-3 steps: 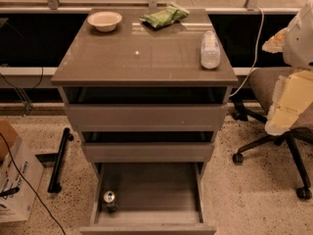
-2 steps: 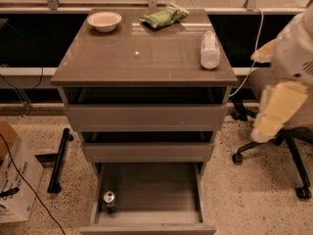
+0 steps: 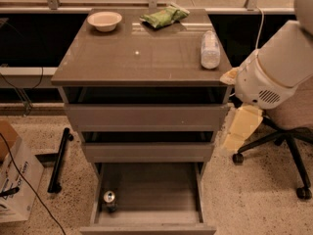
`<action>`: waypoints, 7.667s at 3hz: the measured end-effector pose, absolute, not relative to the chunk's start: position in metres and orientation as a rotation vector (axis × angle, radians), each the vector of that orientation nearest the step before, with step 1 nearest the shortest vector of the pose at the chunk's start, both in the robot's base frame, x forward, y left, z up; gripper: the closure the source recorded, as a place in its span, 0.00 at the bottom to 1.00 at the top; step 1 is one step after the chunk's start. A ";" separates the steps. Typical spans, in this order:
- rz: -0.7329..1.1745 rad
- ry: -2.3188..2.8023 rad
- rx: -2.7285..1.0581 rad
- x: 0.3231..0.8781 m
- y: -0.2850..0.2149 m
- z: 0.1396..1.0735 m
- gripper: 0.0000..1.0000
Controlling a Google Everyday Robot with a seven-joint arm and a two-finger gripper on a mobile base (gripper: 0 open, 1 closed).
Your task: Pick redbull can from bottom drawer and place on counter
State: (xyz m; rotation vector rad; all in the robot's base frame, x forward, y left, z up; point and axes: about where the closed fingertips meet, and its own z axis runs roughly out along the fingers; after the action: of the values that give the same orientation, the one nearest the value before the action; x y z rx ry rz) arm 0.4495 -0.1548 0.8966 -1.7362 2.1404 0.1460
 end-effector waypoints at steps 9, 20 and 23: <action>0.833 1.953 -1.264 0.515 0.040 0.586 0.00; 1.017 1.849 -1.166 0.533 0.134 0.325 0.00; 0.974 1.917 -1.054 0.560 0.178 0.249 0.00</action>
Offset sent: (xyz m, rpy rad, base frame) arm 0.0664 0.0580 -0.1393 0.2488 -0.0336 -0.0364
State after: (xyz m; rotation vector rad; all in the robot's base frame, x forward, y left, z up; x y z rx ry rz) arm 0.5596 0.1784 0.2487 -1.0544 1.9169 0.9737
